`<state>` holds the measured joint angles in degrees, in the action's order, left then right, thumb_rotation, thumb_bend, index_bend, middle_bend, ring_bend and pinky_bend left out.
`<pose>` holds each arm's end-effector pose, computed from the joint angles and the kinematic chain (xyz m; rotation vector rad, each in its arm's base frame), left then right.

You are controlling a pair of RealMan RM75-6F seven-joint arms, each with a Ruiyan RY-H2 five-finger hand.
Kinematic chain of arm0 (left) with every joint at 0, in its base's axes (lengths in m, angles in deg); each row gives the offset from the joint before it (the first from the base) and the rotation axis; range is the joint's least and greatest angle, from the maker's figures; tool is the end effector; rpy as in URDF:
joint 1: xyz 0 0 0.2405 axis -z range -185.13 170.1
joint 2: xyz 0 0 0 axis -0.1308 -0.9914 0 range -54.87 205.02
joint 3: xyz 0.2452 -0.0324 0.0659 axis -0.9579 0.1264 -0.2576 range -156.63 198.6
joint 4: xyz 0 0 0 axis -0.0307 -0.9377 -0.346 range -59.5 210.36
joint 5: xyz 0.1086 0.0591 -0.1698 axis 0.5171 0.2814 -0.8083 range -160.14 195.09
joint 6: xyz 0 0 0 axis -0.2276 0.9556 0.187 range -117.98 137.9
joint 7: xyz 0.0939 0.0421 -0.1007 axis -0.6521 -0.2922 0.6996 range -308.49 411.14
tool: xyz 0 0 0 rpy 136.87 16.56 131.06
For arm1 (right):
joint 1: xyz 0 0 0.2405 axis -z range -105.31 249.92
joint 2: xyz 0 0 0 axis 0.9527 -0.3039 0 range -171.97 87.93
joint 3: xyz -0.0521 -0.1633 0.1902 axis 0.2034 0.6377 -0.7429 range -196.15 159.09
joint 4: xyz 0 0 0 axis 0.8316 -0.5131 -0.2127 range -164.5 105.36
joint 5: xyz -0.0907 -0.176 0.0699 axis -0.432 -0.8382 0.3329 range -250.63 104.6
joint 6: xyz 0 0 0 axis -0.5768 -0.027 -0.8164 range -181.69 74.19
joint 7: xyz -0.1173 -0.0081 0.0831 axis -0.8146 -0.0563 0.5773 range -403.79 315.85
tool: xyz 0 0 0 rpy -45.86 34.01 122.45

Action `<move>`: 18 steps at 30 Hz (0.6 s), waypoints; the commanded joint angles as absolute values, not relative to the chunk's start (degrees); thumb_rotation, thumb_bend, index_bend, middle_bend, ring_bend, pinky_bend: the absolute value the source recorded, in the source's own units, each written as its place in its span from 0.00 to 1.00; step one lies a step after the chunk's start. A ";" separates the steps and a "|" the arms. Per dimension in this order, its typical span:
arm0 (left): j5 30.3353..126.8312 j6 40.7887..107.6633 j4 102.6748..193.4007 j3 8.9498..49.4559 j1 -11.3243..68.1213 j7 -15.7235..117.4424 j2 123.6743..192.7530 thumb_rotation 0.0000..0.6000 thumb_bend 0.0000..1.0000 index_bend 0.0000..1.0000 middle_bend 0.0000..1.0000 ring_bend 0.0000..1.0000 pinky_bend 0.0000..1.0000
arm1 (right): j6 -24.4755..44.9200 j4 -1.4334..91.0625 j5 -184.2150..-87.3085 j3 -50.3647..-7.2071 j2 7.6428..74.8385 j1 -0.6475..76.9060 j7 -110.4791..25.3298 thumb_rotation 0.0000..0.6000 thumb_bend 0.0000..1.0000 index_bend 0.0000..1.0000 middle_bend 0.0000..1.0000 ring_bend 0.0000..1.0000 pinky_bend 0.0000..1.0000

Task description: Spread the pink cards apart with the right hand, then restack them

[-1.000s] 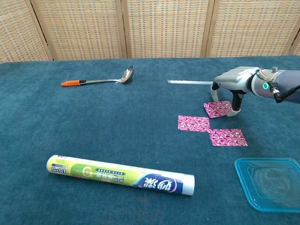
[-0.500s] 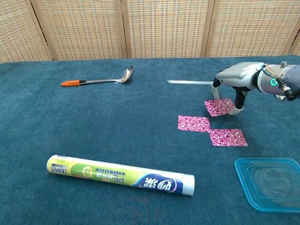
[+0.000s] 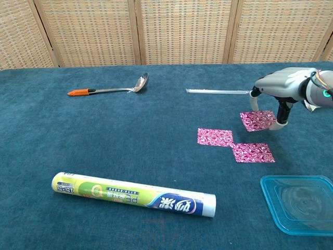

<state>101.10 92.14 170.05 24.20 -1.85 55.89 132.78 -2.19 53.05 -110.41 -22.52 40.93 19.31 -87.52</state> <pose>-0.3157 0.1865 0.1883 -1.3707 -0.9468 -0.8817 -0.1793 -0.3844 0.0096 1.8793 -0.7440 0.4197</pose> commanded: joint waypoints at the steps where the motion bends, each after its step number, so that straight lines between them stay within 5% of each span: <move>1: 101.40 92.00 169.93 24.09 -1.70 56.06 132.89 1.00 0.14 0.08 0.00 0.00 0.00 | -0.29 55.55 -109.18 -21.66 40.24 20.14 -88.62 1.00 0.36 0.44 0.22 0.00 0.00; 18: 101.87 92.03 169.53 23.68 -1.59 56.62 133.10 1.00 0.14 0.08 0.00 0.00 0.00 | 2.79 60.32 -107.90 -20.09 40.83 20.91 -91.03 1.00 0.36 0.45 0.22 0.00 0.00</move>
